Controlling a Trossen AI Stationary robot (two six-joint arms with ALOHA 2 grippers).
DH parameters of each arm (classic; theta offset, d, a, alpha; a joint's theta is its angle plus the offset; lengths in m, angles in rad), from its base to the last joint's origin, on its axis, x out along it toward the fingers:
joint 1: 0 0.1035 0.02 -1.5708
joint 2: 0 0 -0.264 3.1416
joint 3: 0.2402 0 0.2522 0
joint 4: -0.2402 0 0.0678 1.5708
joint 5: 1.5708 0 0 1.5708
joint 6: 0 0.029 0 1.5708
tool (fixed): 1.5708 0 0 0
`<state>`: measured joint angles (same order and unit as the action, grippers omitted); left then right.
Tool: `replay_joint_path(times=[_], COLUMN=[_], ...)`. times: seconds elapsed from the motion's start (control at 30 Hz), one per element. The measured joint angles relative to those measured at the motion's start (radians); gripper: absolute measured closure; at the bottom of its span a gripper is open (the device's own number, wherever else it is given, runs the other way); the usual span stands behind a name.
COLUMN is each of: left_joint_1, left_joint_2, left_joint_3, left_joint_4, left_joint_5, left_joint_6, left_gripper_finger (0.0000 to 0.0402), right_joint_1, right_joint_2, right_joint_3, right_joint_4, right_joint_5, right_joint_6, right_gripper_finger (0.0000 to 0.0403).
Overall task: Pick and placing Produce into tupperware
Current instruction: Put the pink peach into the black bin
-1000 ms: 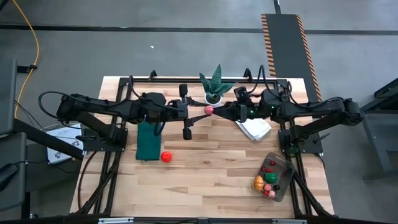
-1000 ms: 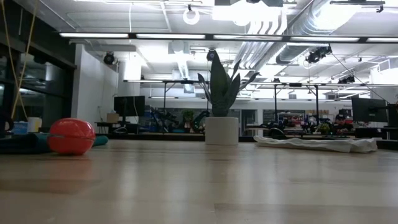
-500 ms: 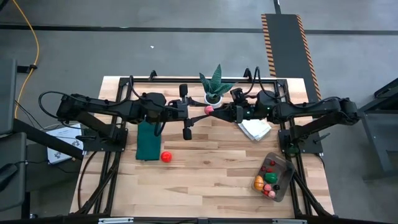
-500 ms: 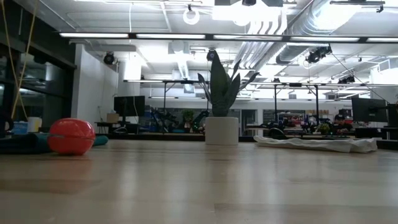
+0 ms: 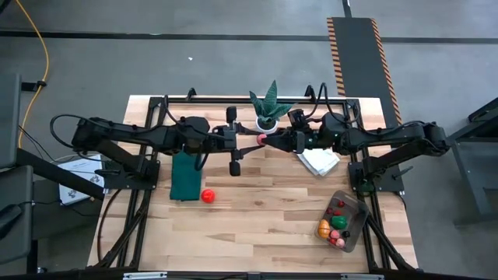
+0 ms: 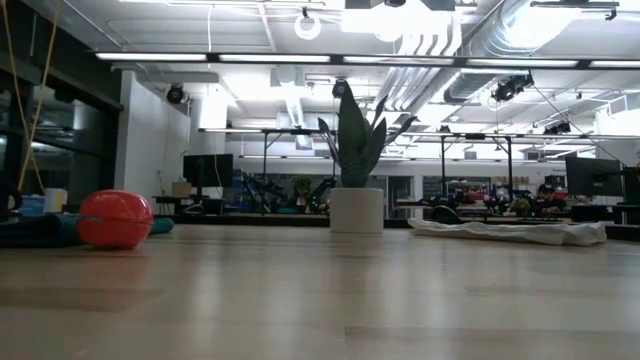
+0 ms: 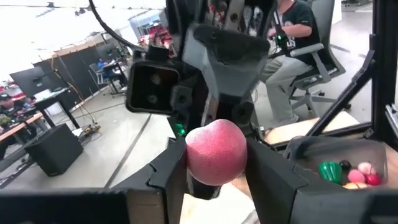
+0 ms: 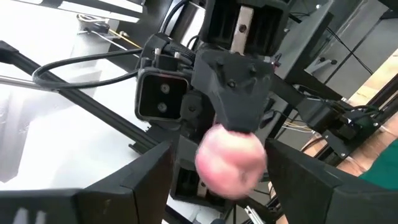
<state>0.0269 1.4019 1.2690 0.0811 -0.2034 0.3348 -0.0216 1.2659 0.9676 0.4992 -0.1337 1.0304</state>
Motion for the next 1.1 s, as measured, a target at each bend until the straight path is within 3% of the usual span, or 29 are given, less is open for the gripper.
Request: replay_joint_path(times=[0.43,0.8,1.1], left_joint_1=[0.0,0.0,0.0], left_joint_2=[0.022,0.022,0.021], left_joint_3=[0.0,0.0,0.0], left_joint_4=[0.007,0.023,0.035], left_joint_5=[0.005,0.004,0.001], left_joint_6=[0.002,0.014,0.027], left_gripper_finger=[0.0263,0.0263,0.0263], right_joint_1=[0.0,0.0,0.0], right_joint_2=[0.0,0.0,0.0], right_joint_3=[0.0,0.0,0.0], right_joint_4=[-0.008,-0.009,-0.008], right_joint_5=[0.0,0.0,0.0], right_joint_6=[-0.001,-0.007,-0.01], right_gripper_finger=[0.0164,0.021,0.0226])
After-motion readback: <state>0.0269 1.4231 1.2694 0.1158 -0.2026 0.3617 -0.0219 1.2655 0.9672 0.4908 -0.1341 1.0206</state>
